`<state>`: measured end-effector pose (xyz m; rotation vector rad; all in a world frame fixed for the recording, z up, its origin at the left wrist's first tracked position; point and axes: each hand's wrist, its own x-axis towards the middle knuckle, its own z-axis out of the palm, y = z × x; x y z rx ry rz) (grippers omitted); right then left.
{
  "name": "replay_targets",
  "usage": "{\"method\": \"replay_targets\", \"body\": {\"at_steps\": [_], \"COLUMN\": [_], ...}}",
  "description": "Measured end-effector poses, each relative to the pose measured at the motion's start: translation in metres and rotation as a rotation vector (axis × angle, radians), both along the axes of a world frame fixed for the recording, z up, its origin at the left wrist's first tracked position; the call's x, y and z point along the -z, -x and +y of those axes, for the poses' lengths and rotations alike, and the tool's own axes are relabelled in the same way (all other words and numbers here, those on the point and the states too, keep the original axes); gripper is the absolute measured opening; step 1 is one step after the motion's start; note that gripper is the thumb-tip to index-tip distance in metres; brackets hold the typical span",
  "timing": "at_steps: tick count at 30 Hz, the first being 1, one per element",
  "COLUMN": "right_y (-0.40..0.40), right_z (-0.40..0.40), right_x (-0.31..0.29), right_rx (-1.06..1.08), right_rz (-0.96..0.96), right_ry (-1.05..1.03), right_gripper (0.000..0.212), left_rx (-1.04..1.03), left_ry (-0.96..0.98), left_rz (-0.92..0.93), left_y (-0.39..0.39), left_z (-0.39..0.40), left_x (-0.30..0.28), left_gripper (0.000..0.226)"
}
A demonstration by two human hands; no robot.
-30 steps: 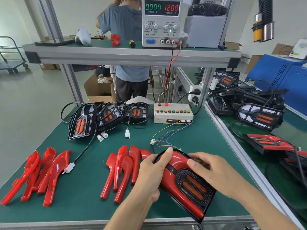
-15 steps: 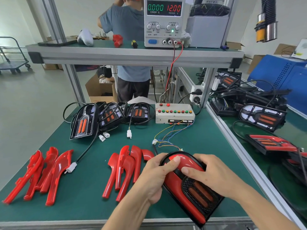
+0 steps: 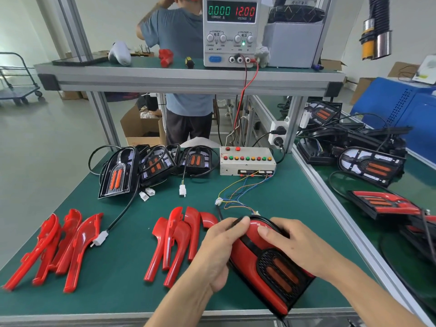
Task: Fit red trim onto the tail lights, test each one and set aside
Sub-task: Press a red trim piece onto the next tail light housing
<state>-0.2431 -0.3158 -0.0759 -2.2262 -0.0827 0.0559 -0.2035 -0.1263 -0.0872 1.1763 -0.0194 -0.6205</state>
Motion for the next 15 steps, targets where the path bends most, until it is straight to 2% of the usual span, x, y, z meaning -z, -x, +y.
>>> {"method": "replay_targets", "body": {"at_steps": [4, 9, 15], "right_y": [-0.0014, 0.0009, 0.0021], "right_z": [0.001, 0.0006, 0.0011], "right_x": [-0.0001, -0.003, -0.0026], "right_rx": [0.006, -0.009, 0.022], "right_rz": [0.016, 0.008, 0.032], "right_ry": [-0.021, -0.055, -0.11], "right_gripper": [0.045, 0.048, 0.063], "left_rx": [-0.038, -0.077, -0.095], "left_ry": [0.003, 0.03, 0.035], "left_rz": [-0.005, 0.001, 0.012], "left_y": [-0.0015, -0.001, -0.0003], "left_z": [-0.0029, -0.0039, -0.0065], "left_x": [0.0009, 0.0017, 0.0051], "left_gripper": [0.032, 0.033, 0.024]}}
